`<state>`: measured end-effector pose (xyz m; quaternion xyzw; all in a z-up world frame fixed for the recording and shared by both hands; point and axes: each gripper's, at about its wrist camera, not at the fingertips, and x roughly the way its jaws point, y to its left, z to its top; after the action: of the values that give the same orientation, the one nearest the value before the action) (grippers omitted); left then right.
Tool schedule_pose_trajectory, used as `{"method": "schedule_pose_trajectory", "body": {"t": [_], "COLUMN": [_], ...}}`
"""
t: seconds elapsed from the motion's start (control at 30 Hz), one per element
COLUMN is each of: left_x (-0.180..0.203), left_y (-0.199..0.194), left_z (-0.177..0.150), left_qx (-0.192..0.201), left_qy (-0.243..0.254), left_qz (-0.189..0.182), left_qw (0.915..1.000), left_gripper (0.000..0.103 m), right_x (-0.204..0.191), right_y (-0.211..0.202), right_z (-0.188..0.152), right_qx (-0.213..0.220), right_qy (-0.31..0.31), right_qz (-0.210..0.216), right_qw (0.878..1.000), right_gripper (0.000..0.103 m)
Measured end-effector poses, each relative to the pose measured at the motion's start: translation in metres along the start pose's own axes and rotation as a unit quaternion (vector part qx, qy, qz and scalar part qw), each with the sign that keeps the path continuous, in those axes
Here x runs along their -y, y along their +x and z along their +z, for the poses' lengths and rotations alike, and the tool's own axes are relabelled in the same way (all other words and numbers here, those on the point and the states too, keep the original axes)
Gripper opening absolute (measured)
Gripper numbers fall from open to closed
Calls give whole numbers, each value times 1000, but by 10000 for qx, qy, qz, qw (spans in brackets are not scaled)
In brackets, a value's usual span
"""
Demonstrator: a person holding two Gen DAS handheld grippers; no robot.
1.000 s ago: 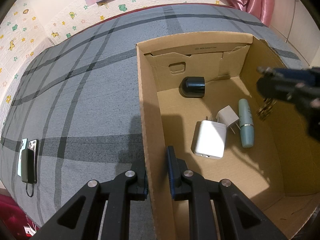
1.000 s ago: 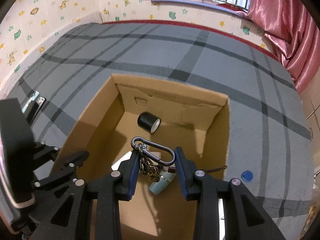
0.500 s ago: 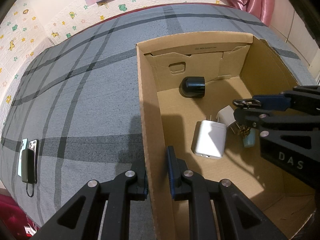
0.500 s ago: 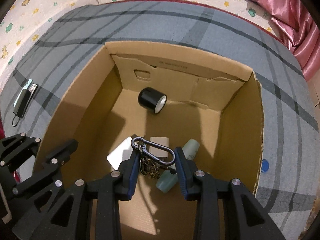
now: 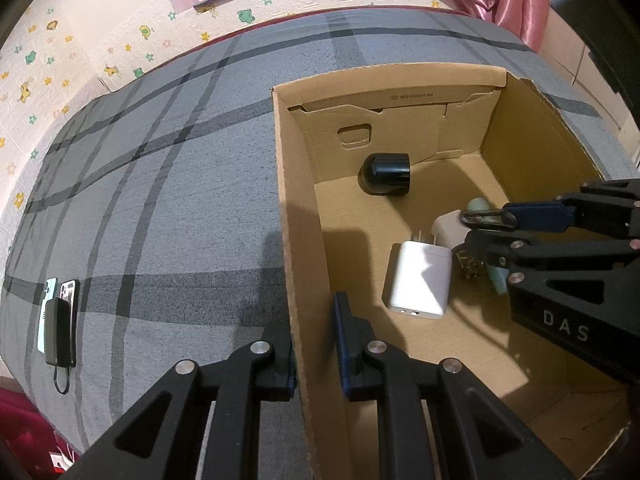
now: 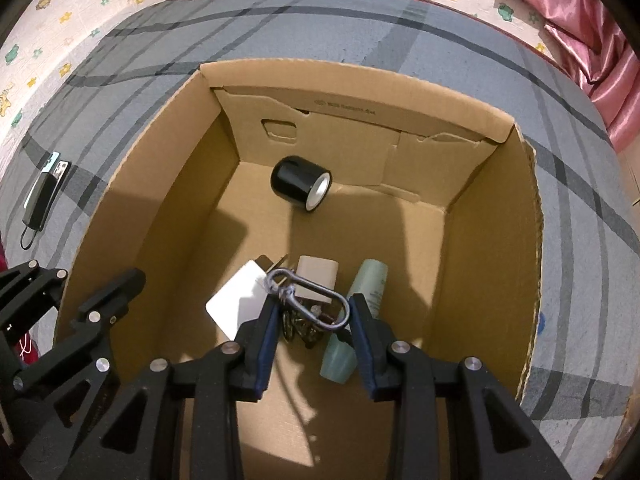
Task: Organize rigid objects
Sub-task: 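Open the right gripper to drop the keyring into the box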
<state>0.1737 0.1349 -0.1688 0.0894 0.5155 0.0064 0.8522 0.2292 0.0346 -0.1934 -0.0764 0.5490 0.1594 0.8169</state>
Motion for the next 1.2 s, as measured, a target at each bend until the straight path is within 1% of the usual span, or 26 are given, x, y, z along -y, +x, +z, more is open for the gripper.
{"method": "schedule_pose_trajectory", "body": {"t": [0.03,0.07,0.13,0.17,0.23,0.3,0.47,0.53,0.67,0.73,0.9,1.2], "left_x": [0,1,1,1,1,1,0,0,0,0,-1,-1], "left_y": [0,0,-1,-1,-1,-1,-2,-1,-1,-1,-1,-1], "left_z": [0,0,0,0,0,0,1,1,1,1,1,1], "left_qx": [-2,-2,-9,-9,-7,-7,-14,-13,-17,-17,-16,-18], "left_qy": [5,3,4,1,2,3,-11,-8,-11,-11,-14,-22], "left_qz": [4,5,5,1,3,8,0,4,6,6,4,-5], "left_qw": [10000,10000,10000,10000,10000,10000,10000,10000,10000,10000,10000,10000], "left_gripper": [16,16,16,16,16,16,16,16,16,16,16,16], "right_x": [1,2,2,3,1,-2,-6,-4,0,2,10,41], "right_y": [-1,-5,-9,-11,-13,-15,-24,-29,-45,-50,-66,-98], "right_z": [1,1,1,0,0,-1,-4,-4,-5,-5,-8,-11], "right_qx": [38,119,222,262,285,306,451,494,628,697,895,1231], "right_qy": [17,30,33,31,25,-17,-84,-61,-18,-11,-18,243], "right_qz": [33,49,48,71,108,126,14,4,9,-18,-130,-230], "right_qw": [10000,9999,9997,9996,9995,9995,9989,9988,9980,9976,9959,9918], "right_gripper": [52,55,65,65,70,73,76,81,87,95,101,102]}}
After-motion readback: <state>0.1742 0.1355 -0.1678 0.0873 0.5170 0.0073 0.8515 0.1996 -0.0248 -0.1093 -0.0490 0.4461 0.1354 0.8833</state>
